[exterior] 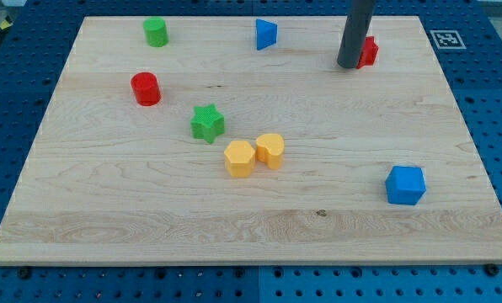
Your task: Push red star to top right
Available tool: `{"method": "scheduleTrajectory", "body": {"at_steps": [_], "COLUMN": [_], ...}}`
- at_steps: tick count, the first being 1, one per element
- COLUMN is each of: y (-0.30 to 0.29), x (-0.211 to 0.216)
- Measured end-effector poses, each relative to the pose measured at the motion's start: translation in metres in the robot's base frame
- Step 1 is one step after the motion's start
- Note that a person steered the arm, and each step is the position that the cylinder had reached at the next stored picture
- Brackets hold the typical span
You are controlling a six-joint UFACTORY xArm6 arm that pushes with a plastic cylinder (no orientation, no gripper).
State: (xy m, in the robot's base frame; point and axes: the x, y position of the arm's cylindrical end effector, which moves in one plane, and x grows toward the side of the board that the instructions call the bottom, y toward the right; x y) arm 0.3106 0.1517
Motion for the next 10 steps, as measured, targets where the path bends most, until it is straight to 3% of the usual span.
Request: {"method": "scheduleTrajectory", "body": {"at_steps": [2, 4, 5, 8, 10], "y": [0.017, 0.044, 0.068, 0.051, 0.099], "x": [-0.033, -0.013, -0.019, -0.049, -0.055]}}
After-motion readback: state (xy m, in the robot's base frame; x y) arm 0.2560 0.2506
